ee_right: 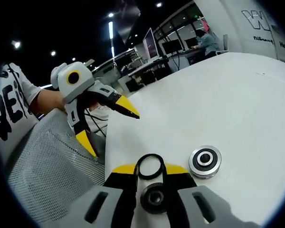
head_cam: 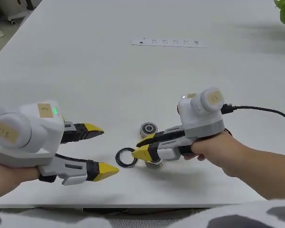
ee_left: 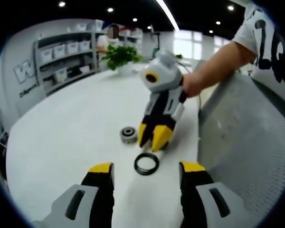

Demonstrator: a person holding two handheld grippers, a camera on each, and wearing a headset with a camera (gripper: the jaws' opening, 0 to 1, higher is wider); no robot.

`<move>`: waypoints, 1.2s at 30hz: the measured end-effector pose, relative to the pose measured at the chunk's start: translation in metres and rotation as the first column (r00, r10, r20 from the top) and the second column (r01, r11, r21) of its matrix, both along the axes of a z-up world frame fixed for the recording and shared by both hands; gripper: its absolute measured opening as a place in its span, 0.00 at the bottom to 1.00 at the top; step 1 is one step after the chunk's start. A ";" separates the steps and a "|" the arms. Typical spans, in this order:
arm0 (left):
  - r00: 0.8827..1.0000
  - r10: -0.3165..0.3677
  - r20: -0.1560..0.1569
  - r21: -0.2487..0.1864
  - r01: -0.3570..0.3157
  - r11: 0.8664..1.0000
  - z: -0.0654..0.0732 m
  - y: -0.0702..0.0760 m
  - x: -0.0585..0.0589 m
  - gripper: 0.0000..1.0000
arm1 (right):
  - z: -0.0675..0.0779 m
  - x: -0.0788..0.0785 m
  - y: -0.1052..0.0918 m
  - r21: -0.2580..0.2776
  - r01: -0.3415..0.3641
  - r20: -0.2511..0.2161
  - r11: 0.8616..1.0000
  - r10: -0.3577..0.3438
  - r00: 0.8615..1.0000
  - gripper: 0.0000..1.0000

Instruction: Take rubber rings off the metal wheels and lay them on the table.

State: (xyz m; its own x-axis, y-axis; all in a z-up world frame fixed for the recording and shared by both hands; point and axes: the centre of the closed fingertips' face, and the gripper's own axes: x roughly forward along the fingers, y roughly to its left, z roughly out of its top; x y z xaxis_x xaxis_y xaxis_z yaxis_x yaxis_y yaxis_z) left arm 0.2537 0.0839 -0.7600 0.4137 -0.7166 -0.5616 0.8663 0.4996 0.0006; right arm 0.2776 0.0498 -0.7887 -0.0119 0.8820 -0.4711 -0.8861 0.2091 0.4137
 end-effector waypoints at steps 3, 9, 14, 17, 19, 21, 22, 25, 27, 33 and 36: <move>1.000 0.002 0.002 -0.002 -0.002 1.000 0.001 0.000 0.001 0.56 | 0.006 0.005 -0.001 0.021 0.016 0.001 1.000 -0.016 1.000 0.19; 1.000 0.004 0.007 -0.004 -0.004 1.000 0.004 0.000 0.003 0.57 | 0.020 0.016 -0.005 0.056 0.051 0.014 0.997 -0.052 0.999 0.20; 1.000 0.009 0.018 -0.010 -0.009 1.000 0.009 0.001 0.007 0.57 | 0.032 0.027 -0.012 0.075 0.080 0.041 0.994 -0.083 0.996 0.23; 1.000 0.016 0.021 -0.016 -0.016 1.000 0.013 0.002 0.008 0.57 | 0.043 0.033 -0.016 0.095 0.101 0.060 0.990 -0.107 0.992 0.24; 1.000 0.018 0.025 -0.014 -0.017 1.000 0.016 0.003 0.008 0.57 | 0.051 0.036 -0.019 0.105 0.114 0.074 0.988 -0.122 0.990 0.25; 0.999 0.017 0.029 -0.013 -0.017 1.000 0.019 0.003 0.008 0.57 | 0.056 0.038 -0.021 0.111 0.122 0.083 0.986 -0.132 0.988 0.27; 0.999 0.017 0.031 -0.014 -0.017 1.000 0.020 0.003 0.008 0.57 | 0.058 0.038 -0.023 0.114 0.126 0.089 0.986 -0.136 0.987 0.27; 0.999 0.022 0.036 -0.020 -0.021 1.000 0.025 0.004 0.009 0.57 | 0.069 0.042 -0.030 0.122 0.142 0.120 0.982 -0.156 0.980 0.29; 0.999 0.022 0.040 -0.022 -0.021 1.000 0.027 0.003 0.009 0.57 | 0.074 0.043 -0.034 0.130 0.150 0.129 0.980 -0.167 0.978 0.31; 0.999 0.017 0.049 -0.019 -0.016 1.000 0.033 0.004 0.009 0.58 | 0.086 0.045 -0.049 0.139 0.173 0.171 0.975 -0.195 0.966 0.36; 0.999 0.020 0.050 -0.034 -0.019 0.999 0.039 0.003 0.009 0.59 | 0.089 0.044 -0.057 0.137 0.180 0.194 0.974 -0.205 0.959 0.39</move>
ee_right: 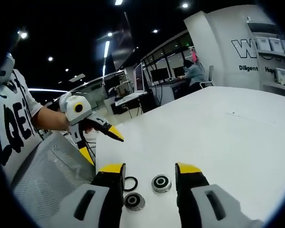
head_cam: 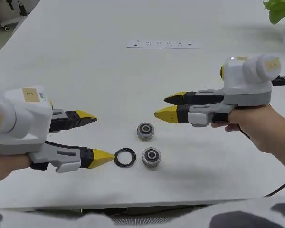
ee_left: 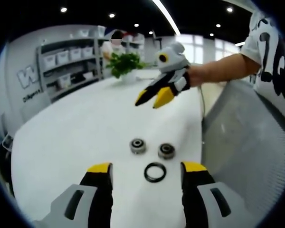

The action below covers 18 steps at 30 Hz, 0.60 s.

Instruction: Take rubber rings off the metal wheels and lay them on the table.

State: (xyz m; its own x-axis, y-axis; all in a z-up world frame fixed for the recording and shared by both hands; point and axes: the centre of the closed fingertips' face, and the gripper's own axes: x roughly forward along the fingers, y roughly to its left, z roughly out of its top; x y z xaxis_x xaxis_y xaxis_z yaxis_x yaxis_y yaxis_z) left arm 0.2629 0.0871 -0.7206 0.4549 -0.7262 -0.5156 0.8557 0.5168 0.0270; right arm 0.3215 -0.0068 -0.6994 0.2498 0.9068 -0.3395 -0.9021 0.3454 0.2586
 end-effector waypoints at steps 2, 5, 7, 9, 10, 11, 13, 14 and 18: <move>1.000 0.000 0.007 0.001 0.000 1.000 0.003 0.000 0.001 0.59 | 0.000 -0.001 -0.004 -0.010 0.003 0.014 1.000 -0.002 1.000 0.41; 1.000 0.002 0.013 -0.001 -0.002 1.000 0.006 0.001 0.003 0.60 | 0.001 -0.006 -0.012 -0.023 0.004 0.030 1.000 -0.003 1.000 0.44; 1.000 0.006 0.016 -0.003 -0.006 1.000 0.007 0.002 0.004 0.60 | 0.000 -0.008 -0.017 -0.031 0.007 0.037 1.000 -0.006 0.999 0.46; 1.000 0.009 0.018 -0.003 -0.008 1.000 0.008 0.003 0.005 0.60 | -0.001 -0.010 -0.020 -0.037 0.011 0.041 0.999 -0.010 0.999 0.47; 1.000 0.010 0.018 -0.004 -0.010 1.000 0.008 0.004 0.005 0.60 | -0.001 -0.011 -0.023 -0.040 0.015 0.041 0.999 -0.013 0.999 0.48; 1.000 0.011 0.019 -0.005 -0.011 1.000 0.008 0.004 0.005 0.60 | -0.002 -0.011 -0.025 -0.040 0.017 0.040 0.999 -0.015 0.999 0.49; 1.000 0.013 0.018 -0.006 -0.013 1.000 0.008 0.005 0.004 0.60 | -0.004 -0.013 -0.028 -0.044 0.023 0.037 0.999 -0.021 0.999 0.51; 1.000 0.013 0.018 -0.006 -0.013 1.000 0.007 0.005 0.004 0.61 | -0.005 -0.013 -0.029 -0.047 0.024 0.039 0.999 -0.023 0.999 0.52; 1.000 0.018 0.014 -0.006 -0.018 1.000 0.005 0.007 0.002 0.61 | -0.009 -0.018 -0.034 -0.073 0.024 0.058 0.997 -0.020 0.998 0.58</move>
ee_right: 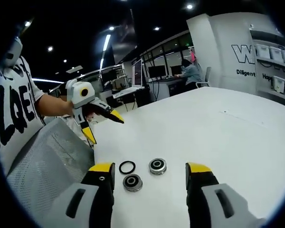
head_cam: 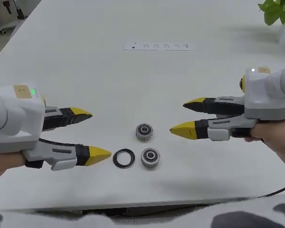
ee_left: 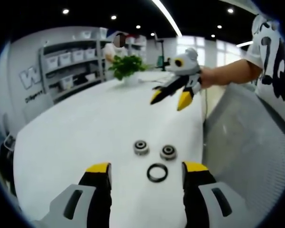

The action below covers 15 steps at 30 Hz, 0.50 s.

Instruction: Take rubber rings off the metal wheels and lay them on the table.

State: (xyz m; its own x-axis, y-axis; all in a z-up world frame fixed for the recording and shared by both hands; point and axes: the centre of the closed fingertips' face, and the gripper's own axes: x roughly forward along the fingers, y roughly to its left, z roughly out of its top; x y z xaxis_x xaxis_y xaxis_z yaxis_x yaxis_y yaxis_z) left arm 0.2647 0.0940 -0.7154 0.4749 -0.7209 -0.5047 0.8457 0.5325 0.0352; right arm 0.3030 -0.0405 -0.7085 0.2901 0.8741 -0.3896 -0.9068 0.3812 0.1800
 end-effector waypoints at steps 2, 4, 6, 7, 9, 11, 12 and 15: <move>1.000 0.004 -0.001 -0.002 -0.004 1.000 0.000 0.001 -0.001 0.61 | -0.001 -0.002 -0.002 -0.009 -0.002 0.009 1.000 0.002 1.000 0.59; 1.000 0.007 -0.002 -0.002 -0.007 1.000 -0.001 0.002 -0.001 0.61 | -0.004 -0.005 -0.004 -0.018 -0.002 0.011 1.000 0.002 1.000 0.61; 1.000 0.012 -0.003 -0.003 -0.012 1.000 -0.002 0.003 -0.001 0.62 | -0.008 -0.006 -0.006 -0.025 0.001 0.007 1.000 -0.001 1.000 0.63; 1.000 0.013 -0.003 -0.003 -0.013 1.000 -0.002 0.004 -0.001 0.62 | -0.009 -0.007 -0.007 -0.029 0.002 0.006 1.000 -0.002 1.000 0.64; 1.000 0.017 -0.006 -0.002 -0.017 1.000 -0.004 0.005 -0.002 0.62 | -0.013 -0.009 -0.010 -0.036 0.004 0.005 0.999 -0.003 1.000 0.65; 1.000 0.018 -0.008 -0.003 -0.018 1.000 -0.005 0.005 -0.003 0.63 | -0.017 -0.011 -0.012 -0.048 0.005 0.006 0.999 -0.005 1.000 0.66; 1.000 0.019 -0.009 -0.002 -0.019 1.000 -0.005 0.005 -0.003 0.63 | -0.019 -0.012 -0.014 -0.055 0.006 0.005 0.998 -0.005 1.000 0.66; 1.000 0.023 -0.013 -0.002 -0.023 1.000 -0.007 0.006 -0.003 0.64 | -0.024 -0.014 -0.018 -0.069 0.009 0.003 0.998 -0.009 1.000 0.67</move>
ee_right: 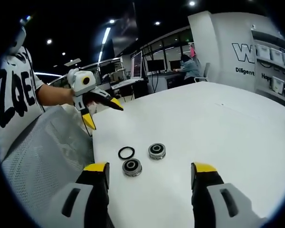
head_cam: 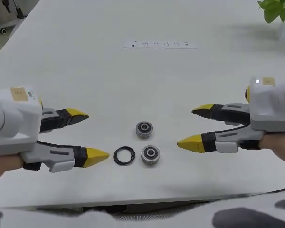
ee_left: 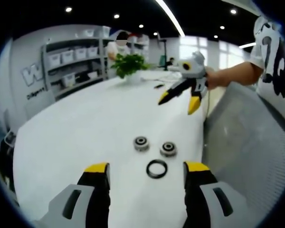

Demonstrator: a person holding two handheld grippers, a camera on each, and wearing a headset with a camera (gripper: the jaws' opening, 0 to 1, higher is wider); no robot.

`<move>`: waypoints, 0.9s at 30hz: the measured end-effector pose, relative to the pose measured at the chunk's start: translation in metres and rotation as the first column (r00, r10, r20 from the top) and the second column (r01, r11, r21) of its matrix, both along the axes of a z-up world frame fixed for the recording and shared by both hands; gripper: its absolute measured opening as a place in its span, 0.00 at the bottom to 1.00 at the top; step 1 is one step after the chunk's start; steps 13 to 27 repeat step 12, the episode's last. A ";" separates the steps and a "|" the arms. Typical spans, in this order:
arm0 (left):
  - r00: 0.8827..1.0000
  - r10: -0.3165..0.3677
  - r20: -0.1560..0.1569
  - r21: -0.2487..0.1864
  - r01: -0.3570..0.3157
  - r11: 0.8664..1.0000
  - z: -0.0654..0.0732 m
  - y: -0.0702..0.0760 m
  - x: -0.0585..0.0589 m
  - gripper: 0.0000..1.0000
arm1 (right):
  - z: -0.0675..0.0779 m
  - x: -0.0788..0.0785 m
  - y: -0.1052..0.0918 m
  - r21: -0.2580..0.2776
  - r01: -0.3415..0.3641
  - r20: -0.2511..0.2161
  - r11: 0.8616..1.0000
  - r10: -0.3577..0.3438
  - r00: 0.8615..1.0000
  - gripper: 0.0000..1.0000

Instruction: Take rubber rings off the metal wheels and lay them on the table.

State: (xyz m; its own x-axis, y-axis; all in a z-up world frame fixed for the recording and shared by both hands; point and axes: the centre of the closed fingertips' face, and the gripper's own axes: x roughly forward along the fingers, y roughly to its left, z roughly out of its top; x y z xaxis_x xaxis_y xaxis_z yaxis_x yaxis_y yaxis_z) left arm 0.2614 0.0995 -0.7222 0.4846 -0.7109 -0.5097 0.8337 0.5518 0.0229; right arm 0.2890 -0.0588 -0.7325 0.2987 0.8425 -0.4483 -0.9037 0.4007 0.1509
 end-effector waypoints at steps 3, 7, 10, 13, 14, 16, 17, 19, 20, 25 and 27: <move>1.000 0.006 -0.003 -0.004 -0.006 1.000 -0.001 0.000 0.001 0.64 | -0.004 -0.002 -0.003 -0.009 0.004 -0.002 1.000 -0.004 1.000 0.67; 1.000 0.009 -0.005 -0.005 -0.009 1.000 -0.001 0.000 0.002 0.65 | -0.008 -0.004 -0.006 -0.016 0.008 -0.004 1.000 -0.008 1.000 0.68; 1.000 0.014 -0.010 -0.007 -0.014 1.000 -0.003 0.000 0.002 0.65 | -0.011 -0.006 -0.007 -0.017 0.010 -0.016 1.000 -0.011 1.000 0.69; 1.000 0.015 -0.014 -0.008 -0.015 1.000 -0.004 0.000 0.002 0.65 | -0.013 -0.008 -0.008 -0.019 0.011 -0.021 1.000 -0.012 1.000 0.69; 1.000 0.015 -0.014 -0.008 -0.015 1.000 -0.004 0.000 0.002 0.65 | -0.013 -0.008 -0.008 -0.019 0.011 -0.021 1.000 -0.012 1.000 0.69; 1.000 0.015 -0.014 -0.008 -0.015 1.000 -0.004 0.000 0.002 0.65 | -0.013 -0.008 -0.008 -0.019 0.011 -0.021 1.000 -0.012 1.000 0.69; 1.000 0.015 -0.014 -0.008 -0.015 1.000 -0.004 0.000 0.002 0.65 | -0.013 -0.008 -0.008 -0.019 0.011 -0.021 1.000 -0.012 1.000 0.69; 1.000 0.015 -0.014 -0.008 -0.015 1.000 -0.004 0.000 0.002 0.65 | -0.013 -0.008 -0.008 -0.019 0.011 -0.021 1.000 -0.012 1.000 0.69; 1.000 0.015 -0.014 -0.008 -0.015 1.000 -0.004 0.000 0.002 0.65 | -0.013 -0.008 -0.008 -0.019 0.011 -0.021 1.000 -0.012 1.000 0.69; 1.000 0.015 -0.014 -0.008 -0.015 1.000 -0.004 0.000 0.002 0.65 | -0.013 -0.008 -0.008 -0.019 0.011 -0.021 1.000 -0.012 1.000 0.69; 1.000 0.015 -0.014 -0.008 -0.015 1.000 -0.004 0.000 0.002 0.65 | -0.013 -0.008 -0.008 -0.019 0.011 -0.021 1.000 -0.012 1.000 0.69</move>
